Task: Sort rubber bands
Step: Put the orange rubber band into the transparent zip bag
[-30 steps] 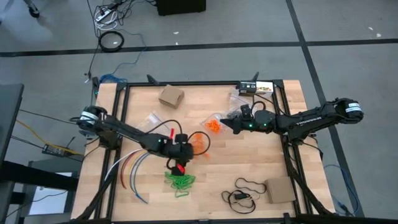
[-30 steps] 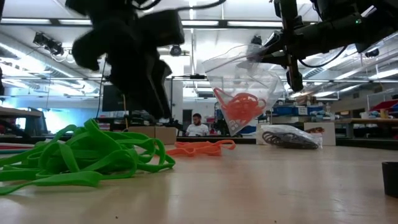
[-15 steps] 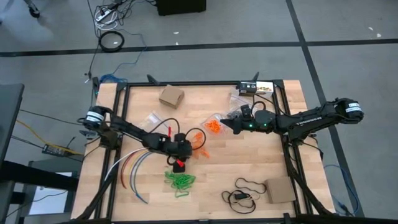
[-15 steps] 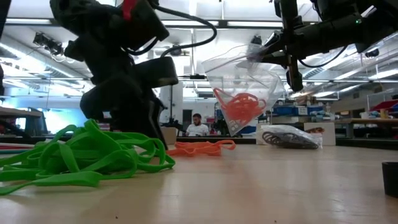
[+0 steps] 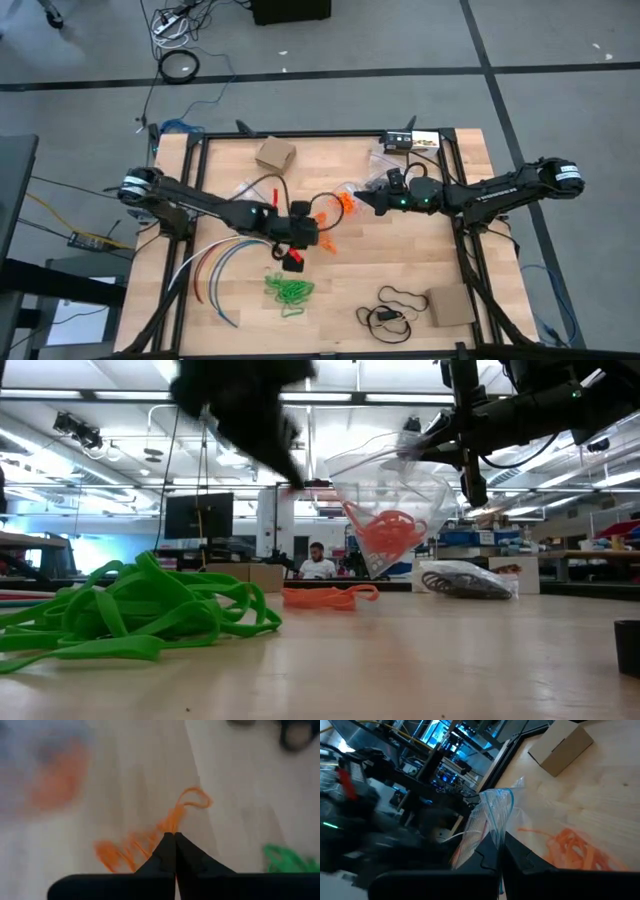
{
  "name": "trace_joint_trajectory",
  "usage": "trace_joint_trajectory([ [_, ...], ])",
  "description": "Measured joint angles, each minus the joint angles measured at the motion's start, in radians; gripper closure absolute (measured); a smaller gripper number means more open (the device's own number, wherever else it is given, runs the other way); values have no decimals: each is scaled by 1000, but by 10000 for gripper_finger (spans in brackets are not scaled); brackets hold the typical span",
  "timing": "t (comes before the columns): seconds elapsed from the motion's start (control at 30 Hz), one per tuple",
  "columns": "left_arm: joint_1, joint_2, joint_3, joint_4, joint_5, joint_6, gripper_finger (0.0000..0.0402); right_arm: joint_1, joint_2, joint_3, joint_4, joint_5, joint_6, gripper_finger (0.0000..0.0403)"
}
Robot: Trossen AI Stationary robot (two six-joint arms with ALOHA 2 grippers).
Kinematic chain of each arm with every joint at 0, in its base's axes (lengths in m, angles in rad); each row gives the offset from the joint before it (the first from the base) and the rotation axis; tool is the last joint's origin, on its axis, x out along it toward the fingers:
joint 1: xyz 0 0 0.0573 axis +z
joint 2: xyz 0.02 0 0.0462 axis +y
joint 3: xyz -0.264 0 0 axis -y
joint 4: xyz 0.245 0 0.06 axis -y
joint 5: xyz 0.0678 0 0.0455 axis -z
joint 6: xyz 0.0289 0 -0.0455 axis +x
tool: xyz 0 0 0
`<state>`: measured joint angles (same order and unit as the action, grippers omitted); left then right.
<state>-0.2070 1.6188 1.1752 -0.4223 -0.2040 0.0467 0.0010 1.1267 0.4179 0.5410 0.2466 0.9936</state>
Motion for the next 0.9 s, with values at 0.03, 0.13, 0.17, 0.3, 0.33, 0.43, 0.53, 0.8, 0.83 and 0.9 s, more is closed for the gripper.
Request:
trace_joint_trajectory([
  [0.03,0,-14,37,-19,-21,19,400,0,0,0,0,0,0,399],
  [0.13,12,-31,121,-26,-92,95,400,0,0,0,-3,0,0,399],
  [0.17,20,-30,143,-26,-111,118,400,0,0,0,-3,0,0,399],
  [0.3,80,-26,202,-5,-139,161,401,0,0,0,-4,0,0,399],
  [0.33,100,-25,209,3,-140,162,401,0,0,0,-4,0,0,399],
  [0.43,162,-17,209,21,-134,165,401,0,0,0,-4,0,0,399],
  [0.53,208,-1,209,36,-87,183,401,0,0,0,-4,9,1,399],
  [0.8,233,101,208,64,60,185,400,0,0,0,-4,29,0,399],
  [0.83,233,110,209,66,60,185,400,0,0,0,-4,29,0,399],
  [0.9,232,126,209,62,33,182,397,0,0,0,-4,29,0,399],
])
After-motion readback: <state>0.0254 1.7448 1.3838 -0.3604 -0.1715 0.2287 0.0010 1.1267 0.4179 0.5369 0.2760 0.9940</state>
